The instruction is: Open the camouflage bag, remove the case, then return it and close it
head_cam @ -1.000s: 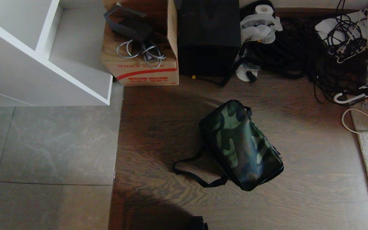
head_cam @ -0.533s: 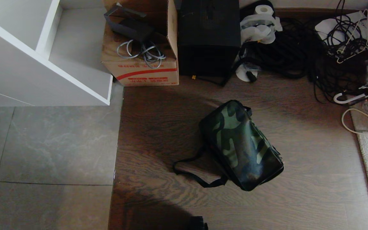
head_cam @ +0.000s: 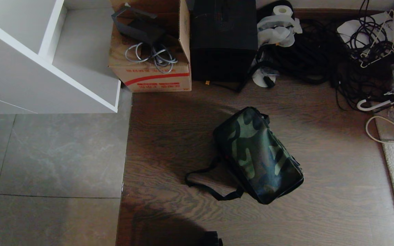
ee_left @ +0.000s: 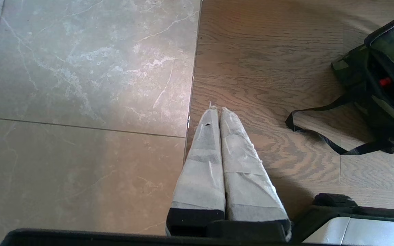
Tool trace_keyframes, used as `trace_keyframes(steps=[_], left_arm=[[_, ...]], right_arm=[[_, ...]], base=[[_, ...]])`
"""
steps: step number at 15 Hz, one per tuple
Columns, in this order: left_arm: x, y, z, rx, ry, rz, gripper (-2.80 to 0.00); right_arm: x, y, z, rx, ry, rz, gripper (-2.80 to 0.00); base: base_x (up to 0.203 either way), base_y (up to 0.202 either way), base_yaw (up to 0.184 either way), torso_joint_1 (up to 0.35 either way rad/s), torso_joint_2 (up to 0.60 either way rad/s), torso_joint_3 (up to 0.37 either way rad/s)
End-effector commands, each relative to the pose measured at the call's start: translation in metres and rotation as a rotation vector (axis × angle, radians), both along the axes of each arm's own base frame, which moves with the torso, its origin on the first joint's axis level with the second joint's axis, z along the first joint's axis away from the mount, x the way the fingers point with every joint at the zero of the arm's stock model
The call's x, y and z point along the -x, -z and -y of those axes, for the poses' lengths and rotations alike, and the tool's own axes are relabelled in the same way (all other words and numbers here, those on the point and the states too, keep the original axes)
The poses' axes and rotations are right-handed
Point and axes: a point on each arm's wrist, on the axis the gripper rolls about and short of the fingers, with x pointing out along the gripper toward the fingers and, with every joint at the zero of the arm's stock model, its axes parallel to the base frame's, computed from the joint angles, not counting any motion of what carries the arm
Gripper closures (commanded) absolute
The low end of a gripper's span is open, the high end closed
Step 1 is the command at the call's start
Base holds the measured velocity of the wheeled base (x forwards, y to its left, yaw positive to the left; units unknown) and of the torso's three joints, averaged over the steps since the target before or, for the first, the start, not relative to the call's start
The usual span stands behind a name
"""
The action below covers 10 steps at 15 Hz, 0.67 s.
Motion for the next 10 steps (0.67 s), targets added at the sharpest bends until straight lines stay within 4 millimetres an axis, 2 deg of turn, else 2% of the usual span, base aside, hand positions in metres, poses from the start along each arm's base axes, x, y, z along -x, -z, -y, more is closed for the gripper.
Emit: trace_keyframes(steps=[1,10], left_arm=[[-0.0008,0.0029,0.0,0.001,-0.001,-0.01,0.0],[-0.0008,0.0029,0.0,0.001,-0.001,-0.01,0.0]], right_arm=[[0.0009,0.0014,0.0,-0.002,0.001,0.003,0.0],[0.001,0.0011,0.0,-0.006,0.002,0.007,0.0]], base=[[0.0,0.0,0.0,0.0,0.0,0.0],[0.0,0.0,0.0,0.0,0.0,0.0]])
